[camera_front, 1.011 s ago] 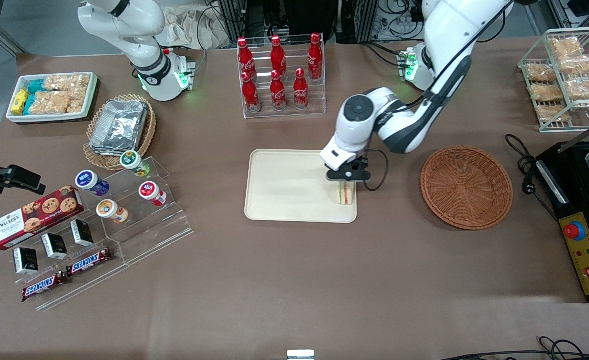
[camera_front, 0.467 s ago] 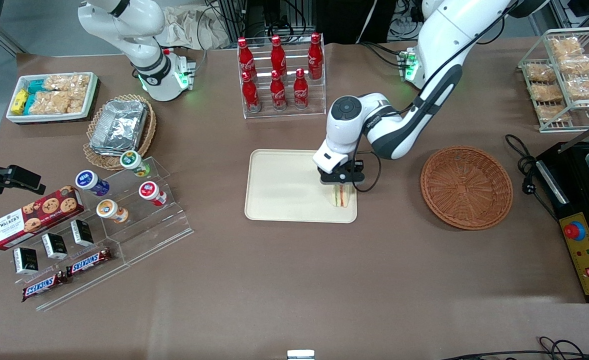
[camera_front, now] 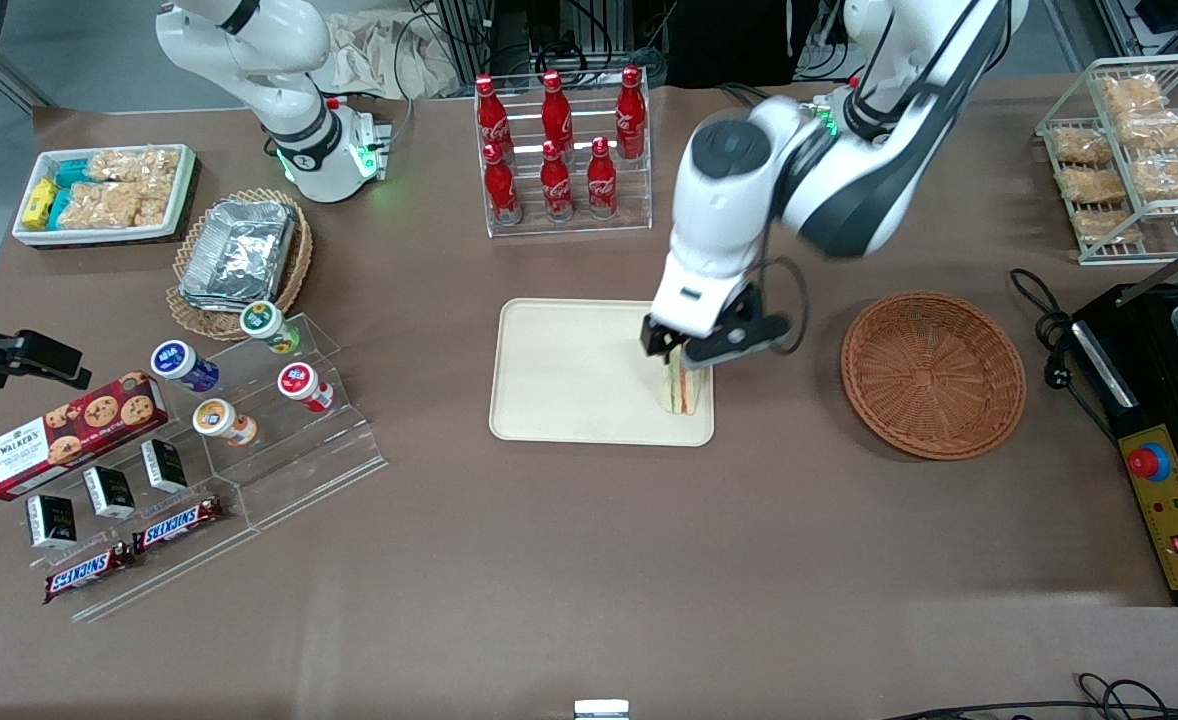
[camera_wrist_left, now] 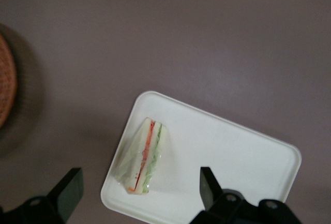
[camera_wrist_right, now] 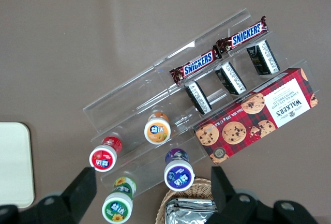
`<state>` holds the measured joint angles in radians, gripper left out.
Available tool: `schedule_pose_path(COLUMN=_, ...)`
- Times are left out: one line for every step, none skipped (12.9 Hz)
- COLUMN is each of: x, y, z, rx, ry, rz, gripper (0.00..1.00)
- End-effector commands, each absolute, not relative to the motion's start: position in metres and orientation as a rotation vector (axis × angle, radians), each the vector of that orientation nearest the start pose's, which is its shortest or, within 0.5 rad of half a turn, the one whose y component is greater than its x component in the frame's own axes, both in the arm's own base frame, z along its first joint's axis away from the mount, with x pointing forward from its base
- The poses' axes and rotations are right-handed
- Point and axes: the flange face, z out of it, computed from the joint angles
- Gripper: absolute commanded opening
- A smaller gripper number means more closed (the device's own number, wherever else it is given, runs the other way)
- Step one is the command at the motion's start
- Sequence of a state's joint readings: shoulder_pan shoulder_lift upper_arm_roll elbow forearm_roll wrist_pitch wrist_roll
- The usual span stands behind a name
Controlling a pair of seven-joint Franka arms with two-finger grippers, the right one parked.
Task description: Place sandwich from basket to tray
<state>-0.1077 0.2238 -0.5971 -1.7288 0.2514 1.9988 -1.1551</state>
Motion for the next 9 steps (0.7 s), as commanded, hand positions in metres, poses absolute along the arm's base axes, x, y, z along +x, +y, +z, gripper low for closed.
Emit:
schedule_pose_path(x=0.508, y=-0.322, z=0.549, rx=-3.029, ry=-0.737, rz=-0.200, gripper=1.00)
schedule_pose_path(x=0.507, y=-0.296, z=0.575, rx=-3.029, ry=-0.720, rz=-0.172, gripper=1.00)
schedule_pose_path(x=0.503, y=-0.265, z=0.600, rx=-3.046, ry=-0.649, rz=-0.123, gripper=1.00)
schedule_pose_path(x=0.495, y=-0.231, z=0.623, rx=-3.064, ry=-0.531, rz=-0.082, gripper=1.00)
schedule_pose_path(x=0.488, y=-0.188, z=0.644, rx=-3.087, ry=-0.411, rz=-0.035, gripper=1.00)
schedule_pose_path(x=0.483, y=-0.145, z=0.658, rx=-3.112, ry=-0.261, rz=0.022, gripper=1.00)
schedule_pose_path(x=0.482, y=-0.106, z=0.664, rx=-3.124, ry=-0.112, rz=0.066, gripper=1.00)
schedule_pose_path(x=0.482, y=-0.075, z=0.665, rx=-3.134, ry=0.023, rz=0.096, gripper=1.00)
schedule_pose_path(x=0.485, y=-0.057, z=0.665, rx=-3.129, ry=0.135, rz=0.098, gripper=1.00)
